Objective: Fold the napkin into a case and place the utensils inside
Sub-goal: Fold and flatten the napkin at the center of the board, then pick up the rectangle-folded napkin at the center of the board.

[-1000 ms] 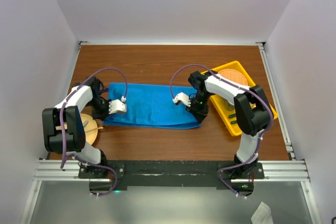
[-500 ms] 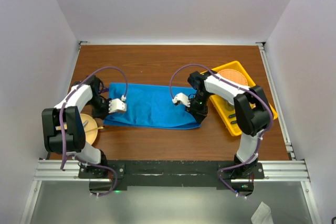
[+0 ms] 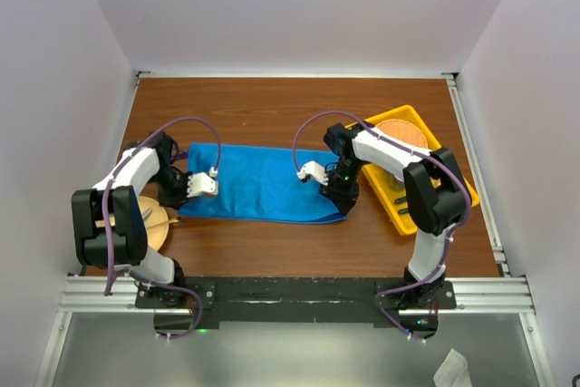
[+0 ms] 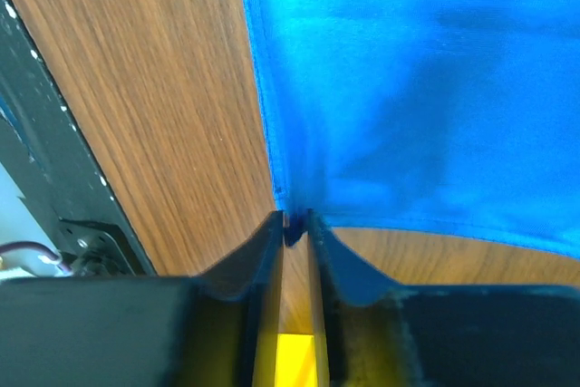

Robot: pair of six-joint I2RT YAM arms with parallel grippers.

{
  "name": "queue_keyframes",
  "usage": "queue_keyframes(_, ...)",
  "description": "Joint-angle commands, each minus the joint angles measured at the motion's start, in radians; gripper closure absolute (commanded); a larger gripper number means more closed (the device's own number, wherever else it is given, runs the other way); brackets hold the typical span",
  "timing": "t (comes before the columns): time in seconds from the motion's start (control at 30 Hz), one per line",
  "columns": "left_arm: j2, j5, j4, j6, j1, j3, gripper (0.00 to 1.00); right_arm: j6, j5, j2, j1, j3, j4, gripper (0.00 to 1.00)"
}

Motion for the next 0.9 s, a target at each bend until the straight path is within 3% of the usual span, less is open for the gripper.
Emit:
queue_keyframes(0.0, -0.047, 0.007, 0.005, -0.001, -0.002, 0.006, 0.67, -0.016, -0.027, -0.026, 0.005, 0.056, -0.062, 0.66)
queue_keyframes(0.1, -0.038, 0.042, 0.028, -0.073, -0.001, 0.043, 0.63, -0.010, -0.054, -0.038, 0.007, 0.105, -0.096, 0.56)
queue_keyframes(0.23, 0.014, 0.116, 0.065, -0.236, 0.021, 0.127, 0.61, 0.026, -0.077, -0.039, 0.001, 0.168, -0.114, 0.56)
queue_keyframes(0.43, 0.109, 0.185, 0.262, -0.766, 0.088, 0.259, 0.60, 0.175, -0.094, -0.003, -0.015, 0.215, -0.044, 0.62)
queue_keyframes(0.47, 0.126, 0.191, 0.308, -0.912, 0.097, 0.270, 0.59, 0.192, -0.094, -0.001, -0.015, 0.214, -0.021, 0.63)
queue_keyframes(0.57, 0.137, 0.143, 0.393, -1.162, 0.108, 0.232, 0.59, 0.240, -0.081, -0.006, -0.013, 0.194, 0.030, 0.66)
queue_keyframes(0.67, 0.114, 0.120, 0.486, -1.300, 0.108, 0.142, 0.59, 0.258, -0.057, -0.003, -0.013, 0.154, 0.067, 0.68)
queue_keyframes(0.87, 0.136, 0.021, 0.568, -1.380, 0.108, 0.054, 0.62, 0.263, 0.000, 0.013, -0.013, 0.081, 0.121, 0.69)
